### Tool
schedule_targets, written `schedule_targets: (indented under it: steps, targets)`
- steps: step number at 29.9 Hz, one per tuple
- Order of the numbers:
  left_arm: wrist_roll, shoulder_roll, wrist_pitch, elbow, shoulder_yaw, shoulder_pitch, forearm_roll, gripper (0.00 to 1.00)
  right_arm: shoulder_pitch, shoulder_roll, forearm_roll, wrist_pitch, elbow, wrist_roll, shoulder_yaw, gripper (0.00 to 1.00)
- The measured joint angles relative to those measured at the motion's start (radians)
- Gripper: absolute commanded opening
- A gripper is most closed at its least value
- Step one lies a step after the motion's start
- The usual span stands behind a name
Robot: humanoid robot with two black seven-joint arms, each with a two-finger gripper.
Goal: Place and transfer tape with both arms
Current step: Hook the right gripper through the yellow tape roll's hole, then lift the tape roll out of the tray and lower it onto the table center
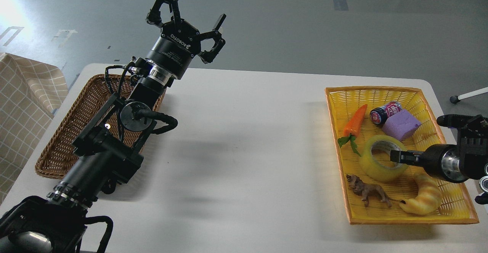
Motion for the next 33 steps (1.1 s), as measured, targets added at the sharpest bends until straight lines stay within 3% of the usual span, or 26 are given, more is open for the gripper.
schedule_targets:
  steps: [3, 9, 11, 18, 25, 33]
  targets:
    - [0.0, 0.0, 0.0, 0.0, 0.0, 0.0, 0.0, 0.98, 0.001, 0.005, 0.0, 0.0, 0.0, 0.0, -0.004, 0.35]
    - [0.0, 0.001, 0.0, 0.0, 0.0, 0.002, 0.0, 0.98, 0.001, 0.01, 0.004, 0.0, -0.003, 0.0, -0.005, 0.08]
    - [0.0, 0.001, 0.0, 0.0, 0.0, 0.002, 0.0, 0.98, 0.001, 0.01, 0.006, 0.0, -0.003, 0.0, -0.005, 0.04]
    - [0.0, 0.002, 0.0, 0.001, 0.0, 0.003, 0.0, 0.98, 0.03, -0.007, 0.012, 0.0, 0.024, 0.0, -0.001, 0.04]
    - [0.0, 0.0, 0.0, 0.005, 0.0, 0.003, 0.0, 0.98, 0.06, -0.126, 0.044, 0.0, 0.124, 0.0, 0.009, 0.04]
    - [0.0, 0.0, 0.0, 0.005, 0.001, 0.0, 0.0, 0.98, 0.199, -0.148, 0.09, 0.0, 0.152, 0.002, 0.009, 0.04]
